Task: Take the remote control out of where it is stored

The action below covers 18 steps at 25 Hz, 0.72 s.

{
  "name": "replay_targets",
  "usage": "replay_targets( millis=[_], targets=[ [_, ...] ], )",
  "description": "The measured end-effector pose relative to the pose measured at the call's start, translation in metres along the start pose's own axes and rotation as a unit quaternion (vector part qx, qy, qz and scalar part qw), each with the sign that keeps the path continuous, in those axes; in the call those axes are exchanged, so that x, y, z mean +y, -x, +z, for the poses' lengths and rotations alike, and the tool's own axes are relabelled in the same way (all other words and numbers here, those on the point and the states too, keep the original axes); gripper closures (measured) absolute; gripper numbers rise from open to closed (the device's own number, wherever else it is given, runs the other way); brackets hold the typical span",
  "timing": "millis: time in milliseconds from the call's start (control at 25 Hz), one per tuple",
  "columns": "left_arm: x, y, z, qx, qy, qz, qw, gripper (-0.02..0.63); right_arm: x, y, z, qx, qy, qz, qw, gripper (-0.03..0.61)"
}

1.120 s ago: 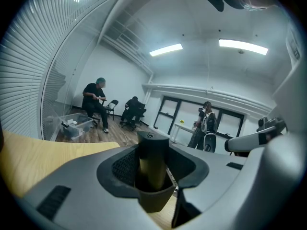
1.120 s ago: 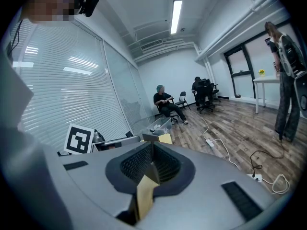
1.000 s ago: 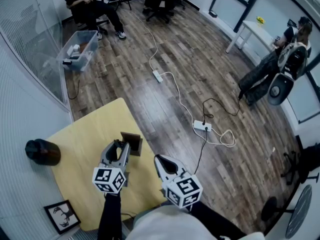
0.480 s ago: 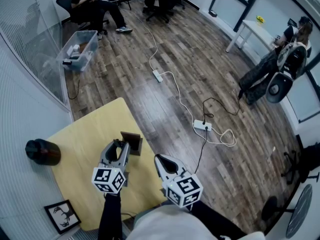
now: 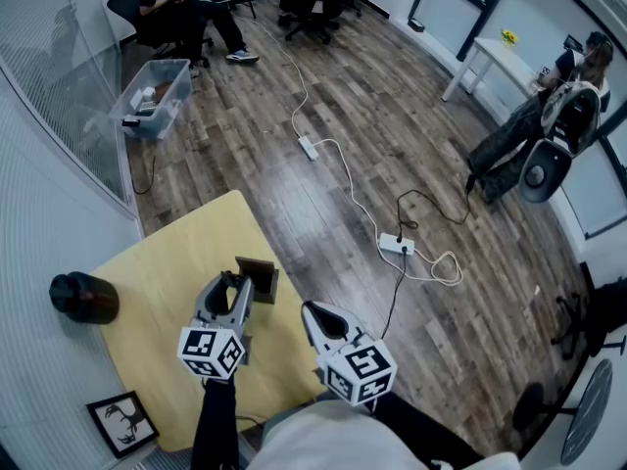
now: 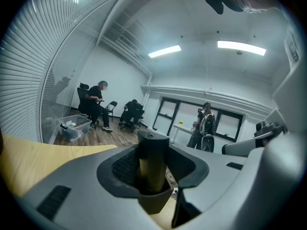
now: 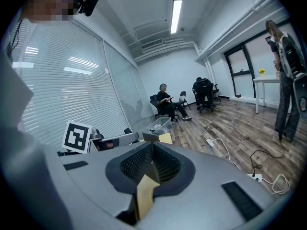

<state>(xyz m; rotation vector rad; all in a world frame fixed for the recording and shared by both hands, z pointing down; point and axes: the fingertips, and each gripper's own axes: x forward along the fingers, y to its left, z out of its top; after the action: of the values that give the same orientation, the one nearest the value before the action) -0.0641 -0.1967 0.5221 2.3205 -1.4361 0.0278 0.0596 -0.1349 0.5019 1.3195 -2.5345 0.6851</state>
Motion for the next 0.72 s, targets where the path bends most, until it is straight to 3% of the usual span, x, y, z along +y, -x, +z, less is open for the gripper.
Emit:
replay_targets(
  millis=[720],
  targets=[
    [0.0012,0.0068,0.0073,-0.013,0.004,-0.001,0.9999,0.434,0.0019,-0.0001,-0.0014,0.001,0.001,-0.001,1.000,0.571]
  ],
)
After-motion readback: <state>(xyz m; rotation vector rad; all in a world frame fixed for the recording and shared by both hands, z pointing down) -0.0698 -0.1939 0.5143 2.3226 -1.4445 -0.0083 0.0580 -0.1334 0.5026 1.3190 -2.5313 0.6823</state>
